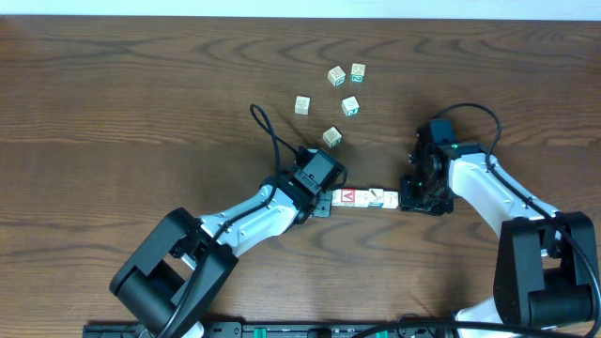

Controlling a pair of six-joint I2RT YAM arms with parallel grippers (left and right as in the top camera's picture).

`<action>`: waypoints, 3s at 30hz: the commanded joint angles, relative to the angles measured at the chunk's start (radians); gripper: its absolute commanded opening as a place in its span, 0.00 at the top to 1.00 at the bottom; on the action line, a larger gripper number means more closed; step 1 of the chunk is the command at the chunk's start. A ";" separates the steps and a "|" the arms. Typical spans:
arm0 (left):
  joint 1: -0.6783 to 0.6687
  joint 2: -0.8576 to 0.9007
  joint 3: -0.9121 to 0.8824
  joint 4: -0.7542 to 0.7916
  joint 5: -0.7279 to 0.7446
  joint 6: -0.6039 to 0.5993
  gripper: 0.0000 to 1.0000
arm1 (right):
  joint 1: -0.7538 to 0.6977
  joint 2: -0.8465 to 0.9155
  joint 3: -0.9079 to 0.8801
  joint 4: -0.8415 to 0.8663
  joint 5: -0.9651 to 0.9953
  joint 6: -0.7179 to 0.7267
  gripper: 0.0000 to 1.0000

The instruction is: Lift 5 blocks

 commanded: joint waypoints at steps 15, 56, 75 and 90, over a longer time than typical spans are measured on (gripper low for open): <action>0.044 0.011 0.010 -0.098 -0.238 0.000 0.38 | -0.004 0.009 0.021 0.030 0.181 -0.039 0.58; 0.329 -0.411 0.010 -0.024 -0.531 0.068 0.29 | -0.002 0.009 0.042 0.474 0.248 -0.125 0.01; 0.507 -0.875 -0.178 0.195 -0.419 0.124 0.29 | 0.000 0.009 0.042 0.474 0.248 -0.125 0.01; 0.691 -1.480 -0.702 0.505 -0.274 0.127 0.31 | 0.000 0.009 0.042 0.474 0.248 -0.125 0.01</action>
